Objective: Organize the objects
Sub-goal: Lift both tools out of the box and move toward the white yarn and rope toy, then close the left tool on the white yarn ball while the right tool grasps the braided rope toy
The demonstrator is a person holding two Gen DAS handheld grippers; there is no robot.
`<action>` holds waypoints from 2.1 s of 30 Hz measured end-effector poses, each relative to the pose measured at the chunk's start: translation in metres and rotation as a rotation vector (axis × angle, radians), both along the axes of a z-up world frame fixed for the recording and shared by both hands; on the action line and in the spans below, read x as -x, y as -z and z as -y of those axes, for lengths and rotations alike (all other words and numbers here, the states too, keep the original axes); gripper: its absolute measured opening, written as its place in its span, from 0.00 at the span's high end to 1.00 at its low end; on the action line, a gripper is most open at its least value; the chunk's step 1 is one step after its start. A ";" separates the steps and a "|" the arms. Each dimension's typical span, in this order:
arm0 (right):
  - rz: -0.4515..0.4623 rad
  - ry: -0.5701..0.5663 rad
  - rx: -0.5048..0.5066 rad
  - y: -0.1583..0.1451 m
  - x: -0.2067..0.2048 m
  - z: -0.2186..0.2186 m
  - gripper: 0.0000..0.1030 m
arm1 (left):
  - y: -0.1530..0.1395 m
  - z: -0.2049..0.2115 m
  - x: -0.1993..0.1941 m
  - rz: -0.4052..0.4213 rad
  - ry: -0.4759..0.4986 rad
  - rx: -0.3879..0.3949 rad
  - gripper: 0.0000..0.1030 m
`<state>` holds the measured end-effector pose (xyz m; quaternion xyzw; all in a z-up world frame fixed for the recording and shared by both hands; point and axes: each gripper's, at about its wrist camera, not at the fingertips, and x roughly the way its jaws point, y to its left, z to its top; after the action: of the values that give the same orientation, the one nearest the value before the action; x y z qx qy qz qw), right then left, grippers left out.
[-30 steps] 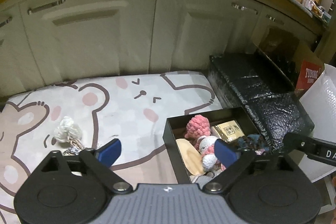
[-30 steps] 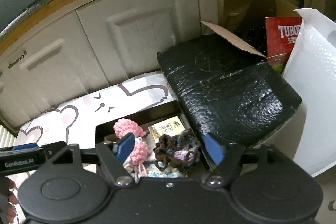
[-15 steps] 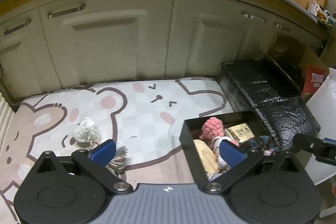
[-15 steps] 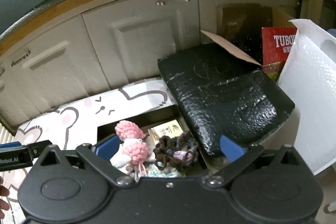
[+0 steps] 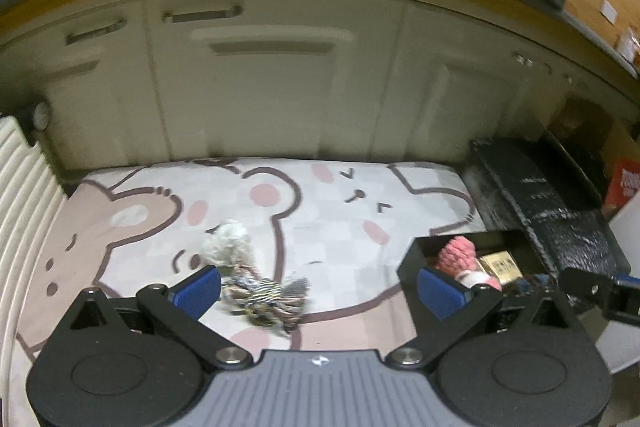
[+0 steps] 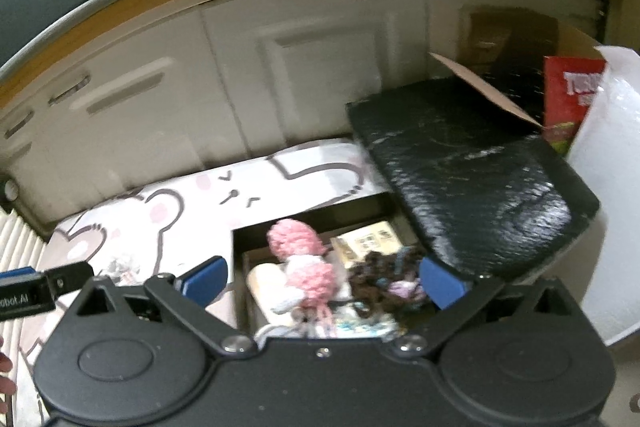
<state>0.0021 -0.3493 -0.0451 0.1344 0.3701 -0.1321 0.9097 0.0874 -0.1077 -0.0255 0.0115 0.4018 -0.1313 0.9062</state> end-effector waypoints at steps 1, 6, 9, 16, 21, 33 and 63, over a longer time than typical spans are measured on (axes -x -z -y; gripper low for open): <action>0.001 -0.012 0.003 -0.001 -0.002 -0.005 0.00 | 0.000 -0.004 0.000 0.001 -0.007 0.001 0.00; 0.013 -0.074 0.014 -0.007 -0.011 -0.029 0.00 | -0.004 -0.027 -0.001 0.009 -0.040 -0.001 0.00; 0.015 -0.102 0.017 -0.009 -0.016 -0.043 0.00 | -0.004 -0.042 -0.002 0.010 -0.062 0.003 0.00; 0.027 -0.148 0.021 -0.015 -0.027 -0.071 0.00 | -0.007 -0.078 -0.003 0.014 -0.118 0.024 0.00; 0.025 -0.177 0.016 -0.015 -0.037 -0.090 0.00 | -0.007 -0.098 -0.004 0.015 -0.141 0.021 0.00; 0.014 -0.232 -0.003 -0.006 -0.060 -0.121 0.00 | 0.004 -0.129 -0.016 0.019 -0.194 -0.009 0.00; 0.001 -0.485 0.134 0.070 -0.117 -0.160 0.00 | 0.060 -0.099 -0.098 -0.027 -0.086 -0.014 0.00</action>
<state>0.1196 -0.1895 -0.1152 -0.0191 0.3813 0.0660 0.9219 0.1850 -0.0086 -0.0860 -0.0010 0.4151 -0.0894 0.9054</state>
